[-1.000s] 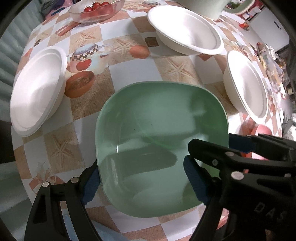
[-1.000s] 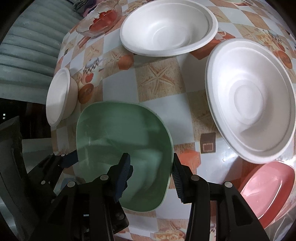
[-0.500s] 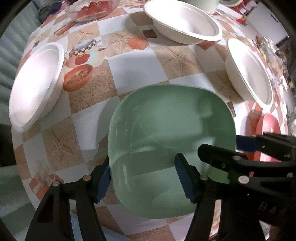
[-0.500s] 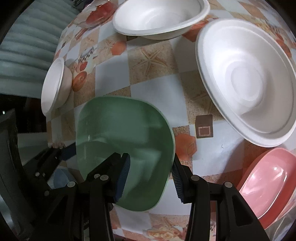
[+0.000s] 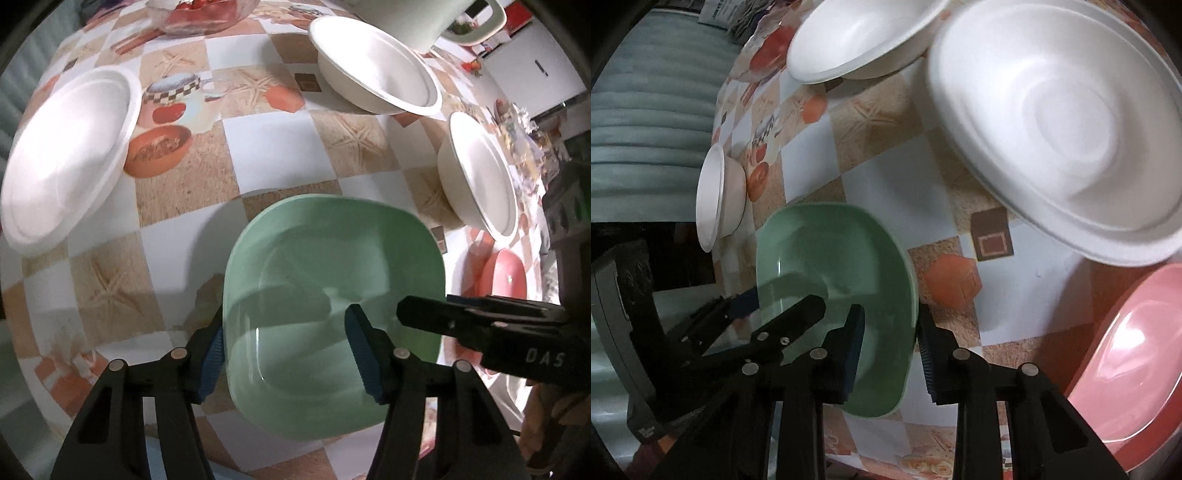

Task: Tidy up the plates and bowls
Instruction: 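Close both grippers on the green plate rim and lift it, then carry the green plate with both grippers over the blue square plate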

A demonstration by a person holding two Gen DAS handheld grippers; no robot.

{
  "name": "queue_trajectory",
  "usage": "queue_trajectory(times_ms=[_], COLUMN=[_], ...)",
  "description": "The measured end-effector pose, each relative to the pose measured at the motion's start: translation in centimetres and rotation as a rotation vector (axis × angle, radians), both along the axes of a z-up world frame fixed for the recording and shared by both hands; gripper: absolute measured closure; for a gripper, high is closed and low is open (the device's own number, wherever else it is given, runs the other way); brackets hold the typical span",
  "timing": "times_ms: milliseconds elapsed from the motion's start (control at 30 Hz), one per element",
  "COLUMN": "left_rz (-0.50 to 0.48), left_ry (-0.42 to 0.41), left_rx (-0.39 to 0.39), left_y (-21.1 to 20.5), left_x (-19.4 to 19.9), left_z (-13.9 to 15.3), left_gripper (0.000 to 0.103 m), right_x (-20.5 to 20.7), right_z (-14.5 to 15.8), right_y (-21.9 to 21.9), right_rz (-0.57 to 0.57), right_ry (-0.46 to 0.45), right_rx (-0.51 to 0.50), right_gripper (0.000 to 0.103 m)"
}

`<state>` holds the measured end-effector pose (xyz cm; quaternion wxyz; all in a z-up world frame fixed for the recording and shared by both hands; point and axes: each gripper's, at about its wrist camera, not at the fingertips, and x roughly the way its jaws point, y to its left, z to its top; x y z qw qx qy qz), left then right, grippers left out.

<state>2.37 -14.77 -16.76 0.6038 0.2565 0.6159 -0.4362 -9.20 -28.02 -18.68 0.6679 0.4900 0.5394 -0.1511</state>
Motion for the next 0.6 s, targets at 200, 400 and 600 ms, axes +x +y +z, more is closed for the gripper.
queue_trajectory(times_ms=[200, 400, 600], left_rz=[0.005, 0.007, 0.048], left_ry=[-0.004, -0.028, -0.037], left_rx=[0.023, 0.036, 0.014], left_y=[0.5, 0.7, 1.6], left_x=[-0.4, -1.2, -1.5], left_z=[0.9, 1.8, 4.0], left_gripper=[0.038, 0.038, 0.038], right_x=[0.1, -0.2, -0.4], right_z=[0.7, 2.1, 3.5], right_y=[0.8, 0.8, 1.5], right_rz=[0.026, 0.040, 0.058], right_ry=[0.015, 0.013, 0.010], right_rx=[-0.028, -0.035, -0.031], right_gripper=[0.071, 0.071, 0.071])
